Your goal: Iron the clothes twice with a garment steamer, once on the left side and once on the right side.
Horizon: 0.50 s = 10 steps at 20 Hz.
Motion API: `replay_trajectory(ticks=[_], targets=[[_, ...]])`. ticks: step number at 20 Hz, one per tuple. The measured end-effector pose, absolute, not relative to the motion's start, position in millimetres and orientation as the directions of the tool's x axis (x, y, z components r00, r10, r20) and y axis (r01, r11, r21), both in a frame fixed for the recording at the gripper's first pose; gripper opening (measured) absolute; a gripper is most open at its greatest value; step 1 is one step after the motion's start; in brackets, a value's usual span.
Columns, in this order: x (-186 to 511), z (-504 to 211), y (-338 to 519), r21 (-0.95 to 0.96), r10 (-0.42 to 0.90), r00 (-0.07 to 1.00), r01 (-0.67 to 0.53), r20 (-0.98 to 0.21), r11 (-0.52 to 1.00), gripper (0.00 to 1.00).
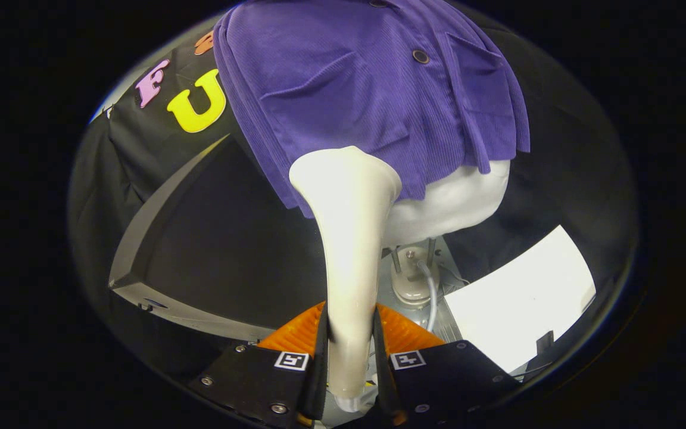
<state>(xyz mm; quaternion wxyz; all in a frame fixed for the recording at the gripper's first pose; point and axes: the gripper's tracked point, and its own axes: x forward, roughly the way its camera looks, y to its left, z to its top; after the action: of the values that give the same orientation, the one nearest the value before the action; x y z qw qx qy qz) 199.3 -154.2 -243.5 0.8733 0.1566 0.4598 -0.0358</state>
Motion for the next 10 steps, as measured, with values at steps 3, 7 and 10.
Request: replay_trajectory(ticks=[3,7,10], targets=[[187.1,-246.5,-153.3,0.256,0.092,0.568,0.217,-0.818,0.942,0.35],[180.3,-193.4,-153.7,0.282,0.092,0.644,0.199,-0.76,0.939,0.35],[184.6,-123.7,-165.8,0.297,0.065,0.744,0.184,-0.665,0.937,0.35]])
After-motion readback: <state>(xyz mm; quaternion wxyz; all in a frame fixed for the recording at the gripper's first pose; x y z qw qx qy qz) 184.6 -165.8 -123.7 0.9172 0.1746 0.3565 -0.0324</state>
